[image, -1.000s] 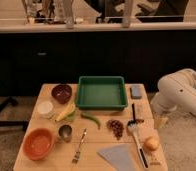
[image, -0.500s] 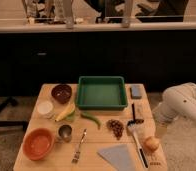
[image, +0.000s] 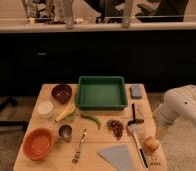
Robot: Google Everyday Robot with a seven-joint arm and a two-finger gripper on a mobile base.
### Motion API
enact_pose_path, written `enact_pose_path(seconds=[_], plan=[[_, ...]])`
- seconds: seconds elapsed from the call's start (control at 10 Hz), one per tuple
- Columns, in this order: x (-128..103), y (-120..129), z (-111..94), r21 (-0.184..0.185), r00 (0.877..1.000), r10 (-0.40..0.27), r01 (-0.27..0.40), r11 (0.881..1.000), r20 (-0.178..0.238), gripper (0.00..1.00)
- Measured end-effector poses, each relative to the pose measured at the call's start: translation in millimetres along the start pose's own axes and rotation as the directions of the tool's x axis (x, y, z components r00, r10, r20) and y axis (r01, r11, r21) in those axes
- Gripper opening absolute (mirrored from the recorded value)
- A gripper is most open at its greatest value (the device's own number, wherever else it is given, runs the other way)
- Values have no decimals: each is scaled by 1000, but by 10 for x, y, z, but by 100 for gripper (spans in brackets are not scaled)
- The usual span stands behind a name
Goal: Place apple in paper cup
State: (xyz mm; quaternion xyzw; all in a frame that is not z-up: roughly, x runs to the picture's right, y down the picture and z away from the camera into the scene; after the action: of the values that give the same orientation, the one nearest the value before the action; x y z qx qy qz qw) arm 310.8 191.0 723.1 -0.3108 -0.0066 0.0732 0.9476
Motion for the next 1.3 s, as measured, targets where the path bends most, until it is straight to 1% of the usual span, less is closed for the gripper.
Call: enact_pose_path(seconds=[0.3,0.8,1.0,1.3], plan=[[-33,-8,-49,6,1000,2,-2,1000,3,80],[26,52,-8,3,1000,15,-15,1000,-2,80],[85,89,74,-4,1000,25,-25,1000,-3,80],[169,165,264,-24,999,42,-42,999,-1,80]])
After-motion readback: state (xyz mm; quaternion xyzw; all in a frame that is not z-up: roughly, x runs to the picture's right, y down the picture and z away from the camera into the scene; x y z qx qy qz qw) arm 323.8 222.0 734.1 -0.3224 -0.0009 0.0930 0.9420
